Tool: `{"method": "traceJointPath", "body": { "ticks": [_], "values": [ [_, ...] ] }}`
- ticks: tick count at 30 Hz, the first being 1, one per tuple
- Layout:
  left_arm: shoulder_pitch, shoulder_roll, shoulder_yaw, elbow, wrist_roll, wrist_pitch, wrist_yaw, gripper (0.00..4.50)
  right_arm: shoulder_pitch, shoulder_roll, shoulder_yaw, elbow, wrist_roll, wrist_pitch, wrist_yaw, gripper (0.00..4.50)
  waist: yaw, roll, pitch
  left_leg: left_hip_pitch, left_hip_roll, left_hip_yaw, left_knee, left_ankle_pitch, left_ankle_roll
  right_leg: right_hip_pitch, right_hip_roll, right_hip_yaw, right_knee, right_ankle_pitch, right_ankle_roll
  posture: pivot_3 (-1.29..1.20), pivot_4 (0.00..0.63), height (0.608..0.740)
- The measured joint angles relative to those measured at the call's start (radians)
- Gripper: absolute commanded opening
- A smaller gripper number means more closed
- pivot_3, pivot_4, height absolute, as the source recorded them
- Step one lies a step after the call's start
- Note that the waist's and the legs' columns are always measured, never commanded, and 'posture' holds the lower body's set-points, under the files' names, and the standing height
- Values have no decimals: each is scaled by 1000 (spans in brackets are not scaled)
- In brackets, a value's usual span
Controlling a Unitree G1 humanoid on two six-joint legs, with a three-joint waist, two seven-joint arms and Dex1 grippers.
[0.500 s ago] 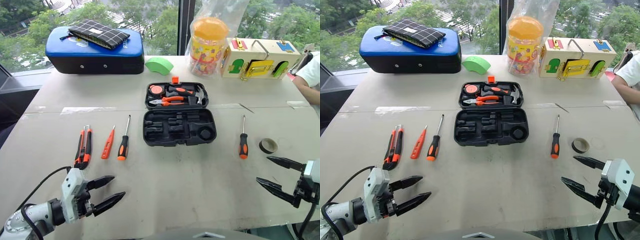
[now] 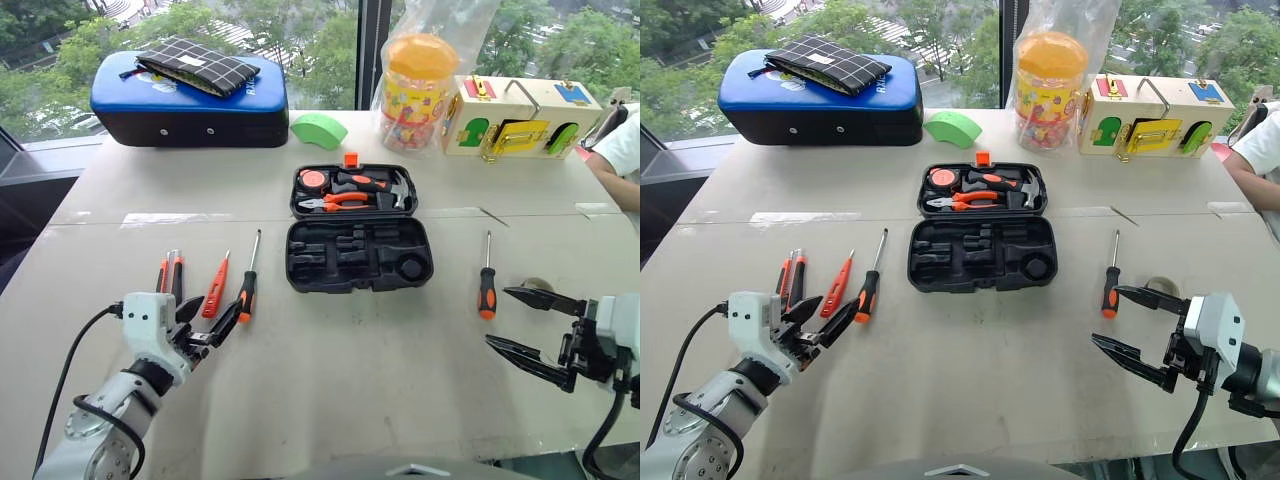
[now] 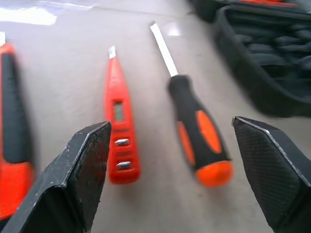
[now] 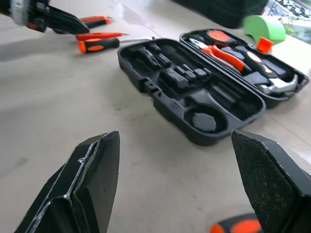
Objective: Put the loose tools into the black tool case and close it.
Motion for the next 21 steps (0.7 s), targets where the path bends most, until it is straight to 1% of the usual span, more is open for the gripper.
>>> {"method": "traceJointPath", "body": {
  "ticks": [4,6,7,8,10,12,13,14,17,19,21],
  "values": [
    [-95,-32,-134,-47,50,113,133,4032,-30,-14,15,-26,14,20,-17,3658,5,-2,-2,0,-1,0,1,0,0,0,1,0,1,0,0,0,150,740],
    [-130,-57,-184,-44,78,149,183,3531,-35,-20,16,-31,19,34,-21,3658,4,-3,-2,0,0,0,1,1,1,0,1,0,1,0,0,0,150,740],
    [-137,-61,-191,-42,87,154,196,3341,-35,-21,16,-33,21,37,-22,3658,3,-3,-2,0,0,0,0,1,1,0,1,0,1,0,0,0,150,740],
    [-141,-65,-193,-36,94,155,203,3096,-36,-22,16,-33,21,38,-23,3658,3,-2,-2,0,0,0,0,1,1,0,1,0,1,0,0,0,150,740],
    [-161,-72,-198,0,121,161,223,2456,-43,-31,17,-34,33,48,-23,3658,3,-1,-2,1,0,0,0,1,2,0,2,0,1,0,0,0,150,740],
    [-180,-73,-197,18,130,165,230,1565,-66,-41,17,-47,53,58,-25,3658,3,0,-3,1,0,0,0,1,2,0,1,0,1,0,0,0,150,740],
    [-182,-73,-204,18,130,165,225,1045,-70,-42,17,-58,60,59,-27,3658,4,-1,-3,1,0,0,0,1,2,0,1,0,1,0,0,0,150,740],
    [-182,-75,-206,18,131,164,223,802,-73,-43,18,-68,66,61,-28,3658,4,-1,-3,0,0,0,0,1,2,0,1,0,1,0,0,0,150,740],
    [-182,-82,-196,26,132,149,211,820,-81,-45,20,-85,79,73,-38,3658,5,-1,-3,0,0,0,0,1,2,0,1,0,1,0,0,0,150,740],
    [-188,-96,-167,43,129,110,203,820,-83,-45,21,-86,84,81,-45,3658,4,-2,-3,0,0,0,0,1,2,0,1,0,1,0,0,0,150,740],
    [-243,-84,-119,50,119,63,175,820,-88,-44,23,-90,84,82,-58,3658,7,-3,-3,0,0,-1,1,1,2,0,1,-1,1,0,0,0,150,740]
  ]
}}
